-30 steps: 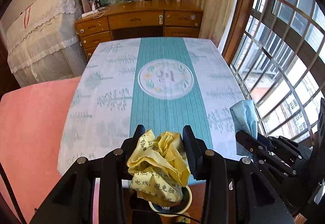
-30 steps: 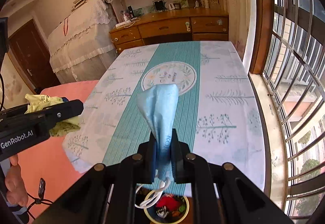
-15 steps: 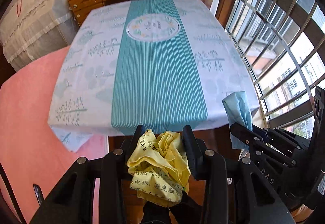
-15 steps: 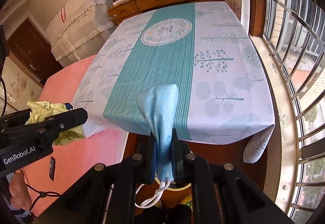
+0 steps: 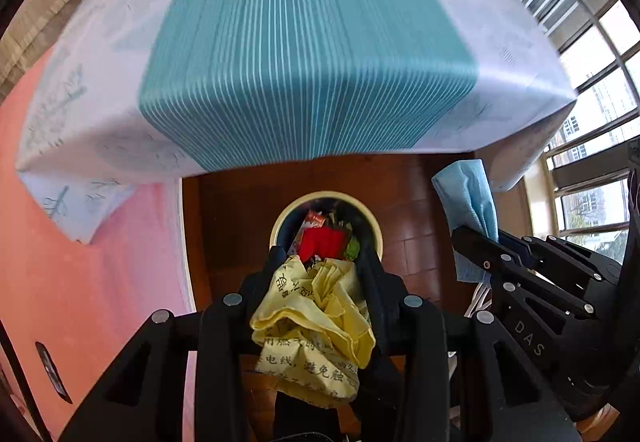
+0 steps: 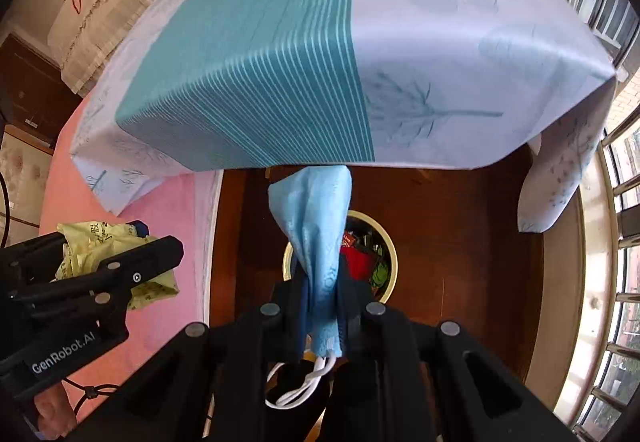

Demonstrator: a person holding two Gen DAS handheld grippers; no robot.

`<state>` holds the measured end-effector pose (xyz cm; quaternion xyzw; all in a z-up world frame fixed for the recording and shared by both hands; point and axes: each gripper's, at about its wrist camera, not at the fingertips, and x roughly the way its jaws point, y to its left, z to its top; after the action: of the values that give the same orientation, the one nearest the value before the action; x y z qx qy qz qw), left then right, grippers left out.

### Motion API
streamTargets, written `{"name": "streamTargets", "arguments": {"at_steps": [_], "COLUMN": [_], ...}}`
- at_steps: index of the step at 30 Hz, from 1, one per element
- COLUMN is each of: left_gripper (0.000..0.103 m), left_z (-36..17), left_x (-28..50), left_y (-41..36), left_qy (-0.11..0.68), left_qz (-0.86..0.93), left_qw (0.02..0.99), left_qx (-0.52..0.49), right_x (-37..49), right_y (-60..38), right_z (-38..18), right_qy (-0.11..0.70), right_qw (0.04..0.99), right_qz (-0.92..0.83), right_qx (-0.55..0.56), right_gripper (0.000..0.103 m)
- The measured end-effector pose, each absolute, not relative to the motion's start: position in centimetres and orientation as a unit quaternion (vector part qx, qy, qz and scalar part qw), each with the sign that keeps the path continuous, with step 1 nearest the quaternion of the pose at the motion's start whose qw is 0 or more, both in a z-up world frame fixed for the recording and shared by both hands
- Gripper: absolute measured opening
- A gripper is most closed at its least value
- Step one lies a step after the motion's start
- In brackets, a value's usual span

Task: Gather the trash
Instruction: 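Carry the yellow paper and blue mask with both grippers over the bin, then open both grippers to drop the paper and mask into the bin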

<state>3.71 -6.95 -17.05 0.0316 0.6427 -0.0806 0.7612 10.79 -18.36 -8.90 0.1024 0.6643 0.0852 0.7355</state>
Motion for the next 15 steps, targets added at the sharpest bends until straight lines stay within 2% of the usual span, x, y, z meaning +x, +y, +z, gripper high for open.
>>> {"name": "streamTargets", "arguments": {"at_steps": [10,15], "left_gripper": [0.038,0.040], "left_z": [-31.2,-35.9], "left_x": [3.3,3.1], "left_y": [-6.3,-5.7], "left_qy": [0.674,0.681], "left_qz": [-0.092,-0.095], "left_qw": [0.732,0.725], "left_qx": [0.037,0.033], "right_x": [8.1,7.6], "right_y": [-18.1,-17.8], "right_z": [-22.1,-25.6], "right_qy": [0.698,0.696], "right_qw": [0.701,0.701], "right_qz": [0.056,0.057], "right_qx": [0.136,0.145], "right_gripper": [0.013,0.015]}}
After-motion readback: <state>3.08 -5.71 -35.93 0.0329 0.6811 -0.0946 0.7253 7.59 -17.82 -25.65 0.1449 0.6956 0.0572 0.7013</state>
